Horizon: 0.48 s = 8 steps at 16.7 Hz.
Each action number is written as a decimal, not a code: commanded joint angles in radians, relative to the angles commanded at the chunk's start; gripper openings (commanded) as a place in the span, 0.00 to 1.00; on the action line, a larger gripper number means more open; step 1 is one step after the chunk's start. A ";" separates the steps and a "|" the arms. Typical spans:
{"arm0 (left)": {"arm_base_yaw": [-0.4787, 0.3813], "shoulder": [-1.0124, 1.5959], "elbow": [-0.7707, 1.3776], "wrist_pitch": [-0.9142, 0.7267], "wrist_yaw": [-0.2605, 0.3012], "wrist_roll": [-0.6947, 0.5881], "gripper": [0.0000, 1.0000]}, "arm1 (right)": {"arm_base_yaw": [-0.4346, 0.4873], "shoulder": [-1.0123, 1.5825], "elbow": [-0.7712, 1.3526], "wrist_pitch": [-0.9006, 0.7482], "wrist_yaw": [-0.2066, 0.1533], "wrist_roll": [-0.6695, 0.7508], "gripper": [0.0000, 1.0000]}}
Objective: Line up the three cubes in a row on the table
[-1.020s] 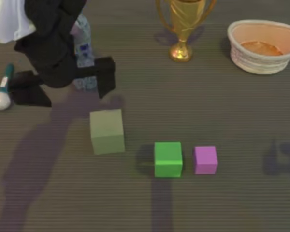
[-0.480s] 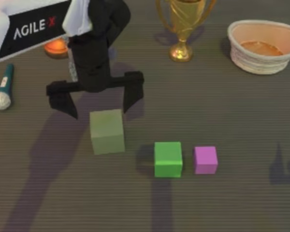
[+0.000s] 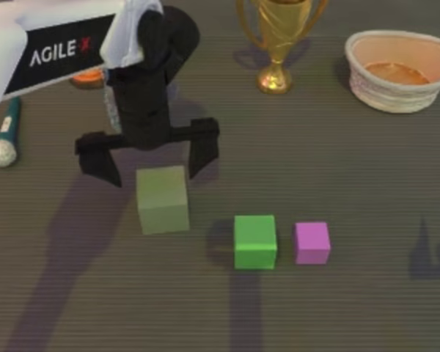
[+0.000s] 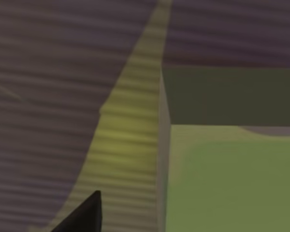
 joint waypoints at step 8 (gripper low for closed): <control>-0.001 0.086 -0.141 0.228 0.001 0.000 1.00 | 0.000 0.000 0.000 0.000 0.000 0.000 1.00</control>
